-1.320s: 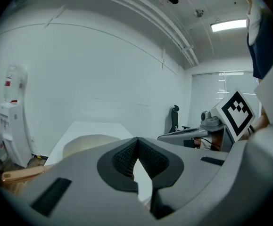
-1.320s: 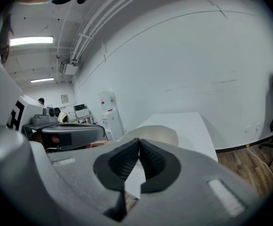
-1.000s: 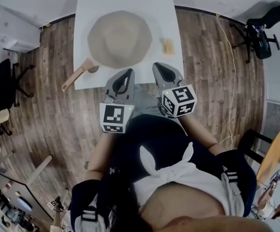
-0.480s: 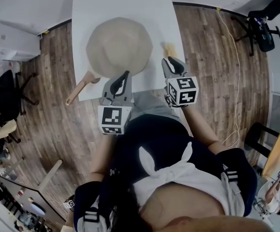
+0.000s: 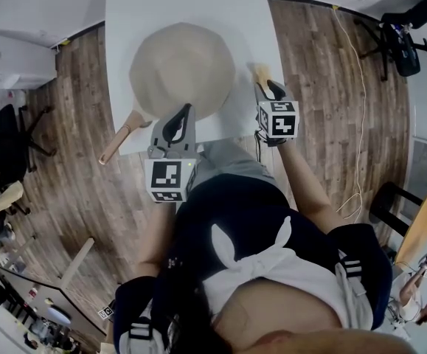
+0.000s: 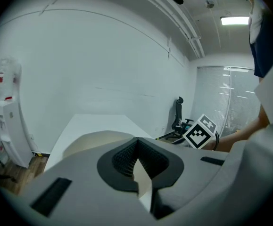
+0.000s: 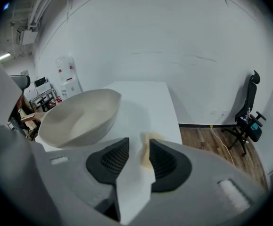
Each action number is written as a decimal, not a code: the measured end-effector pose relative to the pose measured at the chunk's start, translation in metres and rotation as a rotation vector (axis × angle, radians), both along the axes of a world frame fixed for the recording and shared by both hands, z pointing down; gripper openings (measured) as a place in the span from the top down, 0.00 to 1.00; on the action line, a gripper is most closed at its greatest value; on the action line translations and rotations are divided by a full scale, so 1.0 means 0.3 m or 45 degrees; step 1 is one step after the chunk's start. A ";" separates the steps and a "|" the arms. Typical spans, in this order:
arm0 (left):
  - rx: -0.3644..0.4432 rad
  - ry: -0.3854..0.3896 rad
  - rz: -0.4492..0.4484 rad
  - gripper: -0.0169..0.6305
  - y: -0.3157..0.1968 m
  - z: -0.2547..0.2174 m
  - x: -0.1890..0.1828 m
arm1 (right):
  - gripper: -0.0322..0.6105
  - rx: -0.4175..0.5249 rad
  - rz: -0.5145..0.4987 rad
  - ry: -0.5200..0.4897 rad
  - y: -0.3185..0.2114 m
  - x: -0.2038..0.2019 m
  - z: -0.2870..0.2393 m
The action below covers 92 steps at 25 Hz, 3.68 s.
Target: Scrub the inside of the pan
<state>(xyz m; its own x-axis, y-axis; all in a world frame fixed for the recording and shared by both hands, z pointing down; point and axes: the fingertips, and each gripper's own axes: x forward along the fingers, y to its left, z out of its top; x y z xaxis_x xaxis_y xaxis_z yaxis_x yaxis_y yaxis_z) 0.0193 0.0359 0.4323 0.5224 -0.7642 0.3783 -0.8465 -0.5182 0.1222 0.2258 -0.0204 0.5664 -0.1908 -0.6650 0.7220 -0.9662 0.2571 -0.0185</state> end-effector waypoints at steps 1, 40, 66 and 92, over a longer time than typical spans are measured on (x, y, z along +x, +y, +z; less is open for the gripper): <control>-0.008 0.001 -0.014 0.97 -0.007 0.009 -0.012 | 0.74 -0.014 0.006 0.020 -0.015 0.009 0.019; -0.052 -0.037 -0.242 0.97 -0.130 0.035 -0.330 | 0.93 0.046 -0.142 -0.186 -0.185 -0.160 -0.219; -0.558 -0.114 -0.266 0.89 -0.233 0.286 -0.601 | 0.93 -0.038 -0.602 -0.262 -0.060 -0.531 -0.241; -0.942 0.082 -0.163 0.88 -0.319 0.450 -0.569 | 0.93 -0.361 -1.414 -0.301 0.137 -0.814 -0.125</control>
<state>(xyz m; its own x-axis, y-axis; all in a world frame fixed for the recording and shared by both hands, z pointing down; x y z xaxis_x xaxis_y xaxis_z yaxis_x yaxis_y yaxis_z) -0.1515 -0.0598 0.5672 0.4847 -0.3790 0.7883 -0.8742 -0.1796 0.4512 -0.0183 0.0207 0.5289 -0.7152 0.1306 0.6866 -0.1785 0.9157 -0.3601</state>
